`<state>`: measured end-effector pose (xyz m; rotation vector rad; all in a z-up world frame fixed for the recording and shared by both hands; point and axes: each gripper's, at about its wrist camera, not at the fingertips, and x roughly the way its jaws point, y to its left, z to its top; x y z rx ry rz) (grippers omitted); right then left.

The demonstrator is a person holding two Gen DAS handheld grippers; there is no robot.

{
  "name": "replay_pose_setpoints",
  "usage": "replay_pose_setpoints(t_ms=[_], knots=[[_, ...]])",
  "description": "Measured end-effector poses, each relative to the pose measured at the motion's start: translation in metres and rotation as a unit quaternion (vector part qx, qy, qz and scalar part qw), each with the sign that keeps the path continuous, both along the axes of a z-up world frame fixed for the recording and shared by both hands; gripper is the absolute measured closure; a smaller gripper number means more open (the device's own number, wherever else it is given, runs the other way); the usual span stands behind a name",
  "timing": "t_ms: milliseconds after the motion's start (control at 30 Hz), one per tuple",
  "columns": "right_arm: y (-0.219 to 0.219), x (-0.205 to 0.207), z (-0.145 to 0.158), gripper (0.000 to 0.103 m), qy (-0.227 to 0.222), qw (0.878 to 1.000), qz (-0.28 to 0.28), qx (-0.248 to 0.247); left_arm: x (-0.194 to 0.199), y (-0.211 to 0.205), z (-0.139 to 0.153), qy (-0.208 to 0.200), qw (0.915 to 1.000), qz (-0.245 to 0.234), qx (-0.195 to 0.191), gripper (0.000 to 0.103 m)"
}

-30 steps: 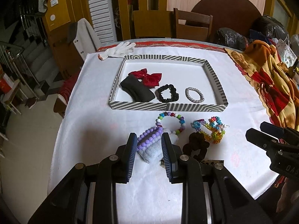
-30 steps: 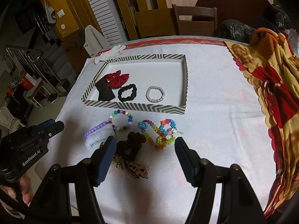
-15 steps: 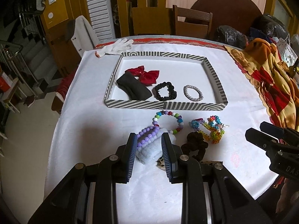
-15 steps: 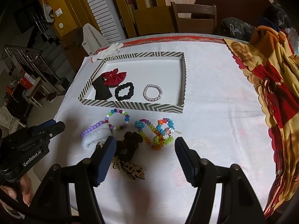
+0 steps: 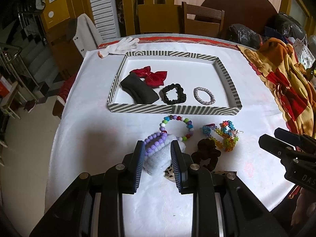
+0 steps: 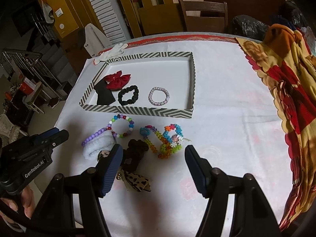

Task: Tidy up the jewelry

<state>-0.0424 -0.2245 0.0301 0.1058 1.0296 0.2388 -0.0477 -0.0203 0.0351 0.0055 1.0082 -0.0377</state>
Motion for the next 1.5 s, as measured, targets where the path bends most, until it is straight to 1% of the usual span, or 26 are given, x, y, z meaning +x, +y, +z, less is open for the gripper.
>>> replay_pose_setpoints(t_ms=[667,867,1000,1133,1267,1367,1433,1500], knots=[[0.001,0.01,-0.008,0.034,0.013,1.0,-0.001,-0.007,0.013,0.004,-0.01,0.015,0.9999,0.0,-0.005,0.095],[0.003,0.014,-0.012,0.034,0.019,1.0,0.004,-0.009,0.017,0.007,-0.013,0.023,0.9996,0.0,-0.013,0.095],[0.001,0.017,-0.017,0.034,0.026,1.0,0.004,-0.01,0.021,0.02,-0.014,0.033,0.9989,0.009,-0.034,0.095],[-0.008,0.019,-0.024,0.034,0.03,0.999,-0.002,-0.012,0.029,0.046,-0.02,0.056,0.996,0.026,-0.064,0.095],[-0.018,0.023,-0.035,0.034,0.041,0.999,-0.01,-0.019,0.035,0.066,-0.025,0.068,0.9937,0.042,-0.079,0.095],[-0.026,0.025,-0.043,0.034,0.047,0.999,-0.014,-0.021,0.039,0.073,-0.025,0.07,0.9927,0.051,-0.084,0.095],[-0.03,0.027,-0.049,0.034,0.05,0.998,-0.014,-0.025,0.041,0.074,-0.029,0.079,0.9905,0.048,-0.102,0.095],[-0.034,0.03,-0.056,0.034,0.054,0.998,-0.013,-0.028,0.041,0.072,-0.033,0.088,0.9891,0.043,-0.11,0.095]])
